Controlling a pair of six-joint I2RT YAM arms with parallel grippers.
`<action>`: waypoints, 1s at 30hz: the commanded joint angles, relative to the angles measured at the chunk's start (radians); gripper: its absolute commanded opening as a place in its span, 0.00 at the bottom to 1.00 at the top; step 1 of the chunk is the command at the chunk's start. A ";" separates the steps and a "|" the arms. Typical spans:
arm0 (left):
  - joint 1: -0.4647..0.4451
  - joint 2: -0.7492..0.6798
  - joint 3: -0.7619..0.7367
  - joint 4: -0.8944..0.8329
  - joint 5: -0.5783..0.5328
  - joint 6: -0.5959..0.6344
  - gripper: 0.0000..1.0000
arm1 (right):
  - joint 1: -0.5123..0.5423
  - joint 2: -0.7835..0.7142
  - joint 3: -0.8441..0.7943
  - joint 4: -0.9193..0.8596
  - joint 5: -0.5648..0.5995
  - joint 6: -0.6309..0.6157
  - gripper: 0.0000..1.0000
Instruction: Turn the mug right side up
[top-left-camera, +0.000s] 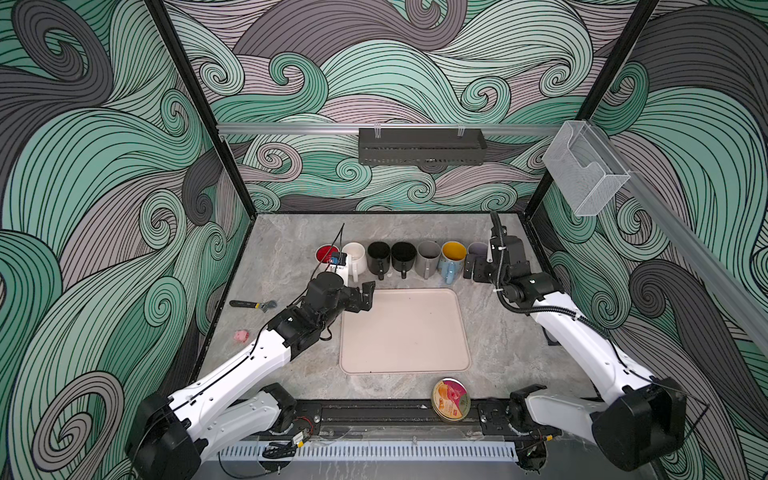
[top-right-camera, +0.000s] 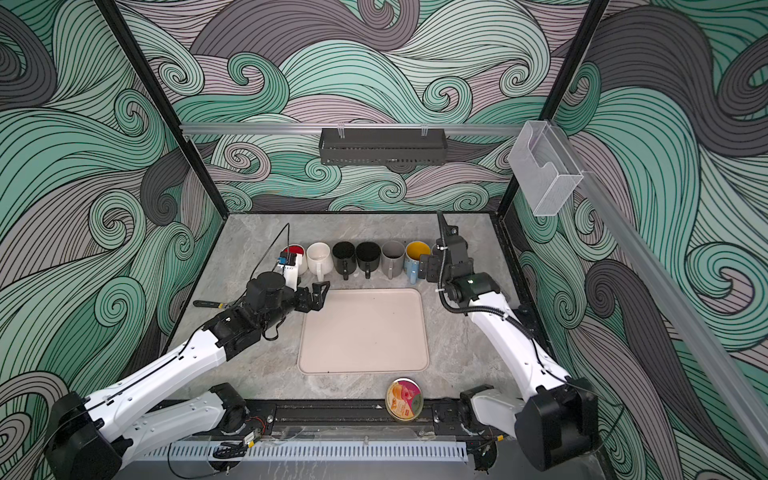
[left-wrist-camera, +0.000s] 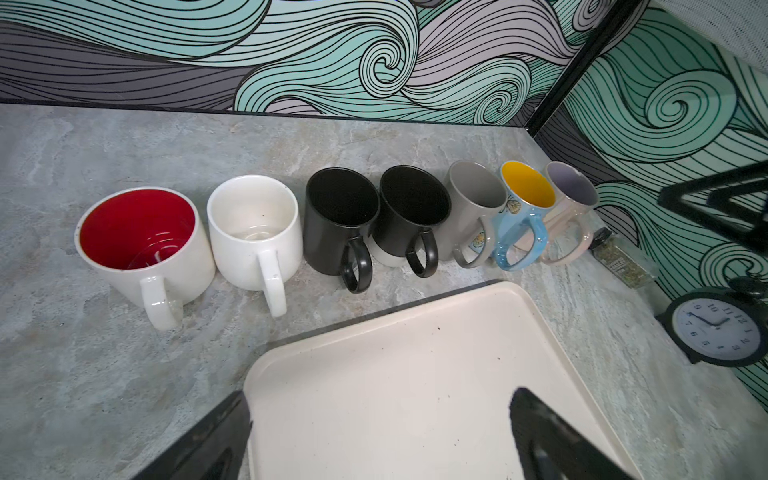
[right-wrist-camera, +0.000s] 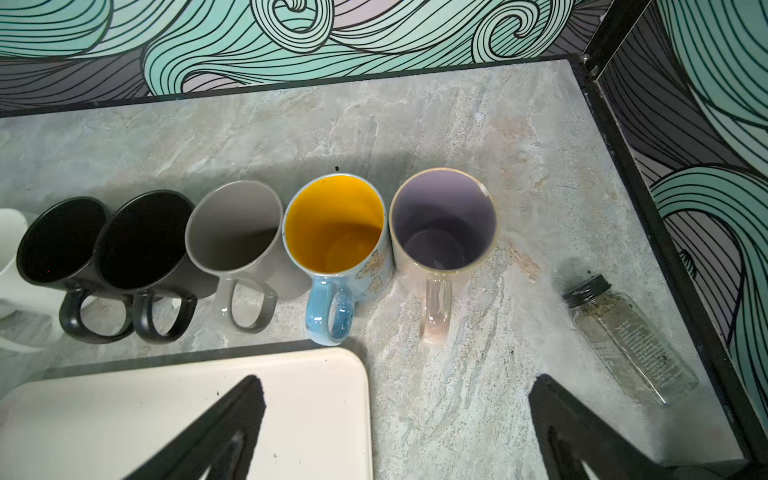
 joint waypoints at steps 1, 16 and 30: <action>-0.005 0.018 -0.028 0.048 -0.103 0.033 0.98 | 0.030 -0.046 -0.043 0.038 0.082 -0.021 1.00; 0.041 0.222 -0.171 0.476 -0.700 0.405 0.99 | 0.067 -0.062 -0.224 0.301 0.111 -0.076 1.00; 0.395 0.303 -0.230 0.753 -0.444 0.381 0.99 | 0.062 -0.011 -0.362 0.535 0.209 -0.218 1.00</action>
